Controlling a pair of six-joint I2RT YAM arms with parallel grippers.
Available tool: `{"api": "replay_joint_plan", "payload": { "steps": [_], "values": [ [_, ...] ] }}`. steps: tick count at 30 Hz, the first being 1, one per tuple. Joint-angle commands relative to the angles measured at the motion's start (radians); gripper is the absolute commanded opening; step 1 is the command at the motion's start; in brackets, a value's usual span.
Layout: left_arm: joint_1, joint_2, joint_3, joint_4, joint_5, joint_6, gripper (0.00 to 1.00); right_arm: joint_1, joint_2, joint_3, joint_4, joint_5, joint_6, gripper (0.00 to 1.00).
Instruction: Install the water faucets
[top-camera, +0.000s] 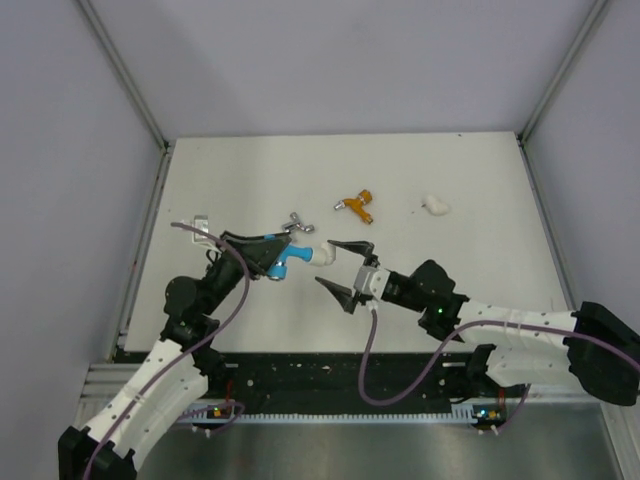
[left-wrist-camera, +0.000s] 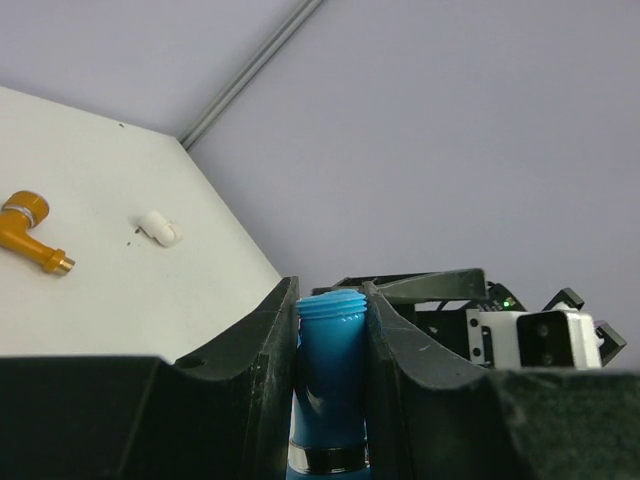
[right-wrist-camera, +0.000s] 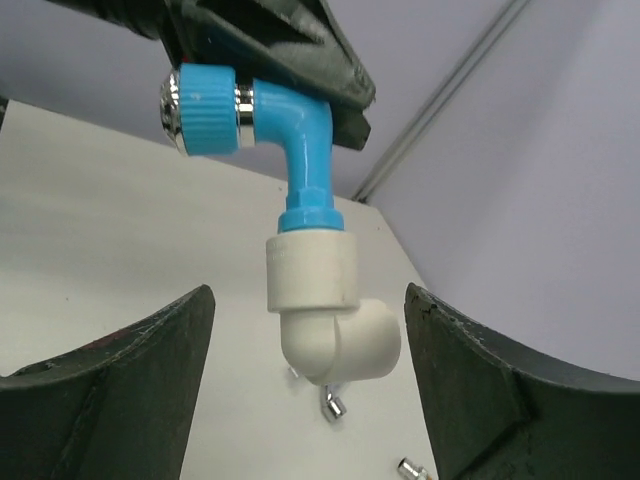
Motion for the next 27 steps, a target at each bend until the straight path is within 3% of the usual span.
{"api": "replay_joint_plan", "payload": {
  "steps": [1, 6, 11, 18, 20, 21, 22, 27],
  "values": [
    [-0.001, -0.002, 0.033, 0.120, -0.005, -0.074, 0.00, 0.013, 0.067, 0.035, 0.069, 0.121, -0.062, 0.70],
    [-0.003, 0.009, 0.032, 0.186, 0.044, -0.100, 0.00, 0.015, 0.121, 0.030, 0.136, 0.143, -0.053, 0.66],
    [-0.001, 0.054, 0.013, 0.353, 0.119, -0.100, 0.00, 0.011, 0.104, 0.095, 0.018, 0.028, 0.030, 0.64],
    [-0.003, 0.052, 0.000, 0.420, 0.181, 0.076, 0.00, -0.083, 0.031, 0.161, -0.102, -0.231, 0.284, 0.37],
    [-0.003, 0.028, -0.013, 0.420, 0.184, 0.150, 0.00, -0.128, 0.017, 0.176, -0.116, -0.308, 0.378, 0.22],
    [-0.003, 0.018, -0.014, 0.421, 0.196, 0.194, 0.00, -0.145, 0.014, 0.185, -0.118, -0.337, 0.433, 0.07],
    [-0.003, 0.008, -0.017, 0.423, 0.208, 0.232, 0.00, -0.165, 0.015, 0.190, -0.119, -0.343, 0.480, 0.00],
    [-0.001, 0.005, -0.040, 0.534, 0.367, 0.388, 0.00, -0.240, 0.066, 0.283, -0.200, -0.525, 0.740, 0.00]
  ]
}}
